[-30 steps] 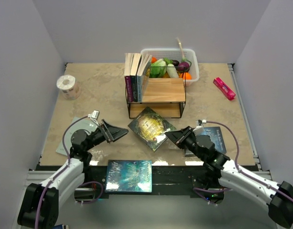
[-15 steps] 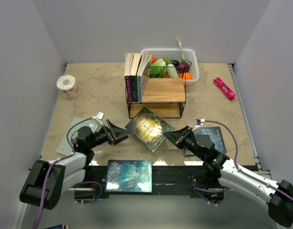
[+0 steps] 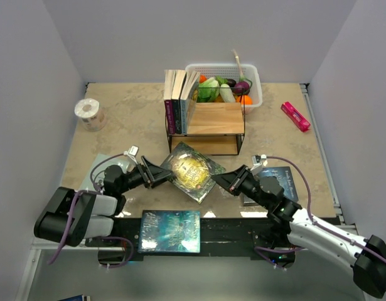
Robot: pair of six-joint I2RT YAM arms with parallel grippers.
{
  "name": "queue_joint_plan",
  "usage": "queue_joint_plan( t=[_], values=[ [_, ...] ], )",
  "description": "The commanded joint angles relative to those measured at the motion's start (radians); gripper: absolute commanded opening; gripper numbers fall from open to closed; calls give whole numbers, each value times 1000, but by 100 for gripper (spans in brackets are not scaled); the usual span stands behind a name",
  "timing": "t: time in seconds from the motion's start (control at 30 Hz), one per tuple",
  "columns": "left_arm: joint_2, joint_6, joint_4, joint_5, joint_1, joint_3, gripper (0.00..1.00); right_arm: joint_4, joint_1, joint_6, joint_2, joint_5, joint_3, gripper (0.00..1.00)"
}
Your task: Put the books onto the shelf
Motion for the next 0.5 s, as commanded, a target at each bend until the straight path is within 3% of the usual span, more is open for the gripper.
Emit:
queue_joint_plan(
  t=[0.0, 0.13, 0.23, 0.27, 0.37, 0.47],
  values=[
    [68, -85, 306, 14, -5, -93, 78, 119, -4, 30, -53, -68, 81, 0],
    [178, -150, 478, 32, -6, -89, 59, 105, -4, 32, -65, -85, 73, 0],
    [281, -219, 713, 46, -9, -95, 36, 90, -4, 22, -62, -99, 81, 0],
    [312, -240, 771, 49, -11, -99, 23, 89, -4, 19, -60, -102, 84, 0],
    [370, -267, 794, 69, -23, -86, 0, 76, -2, 5, -47, -119, 95, 0],
    [338, -262, 794, 59, -28, -95, 0, -2, -2, -33, -51, -121, 131, 0]
  ],
)
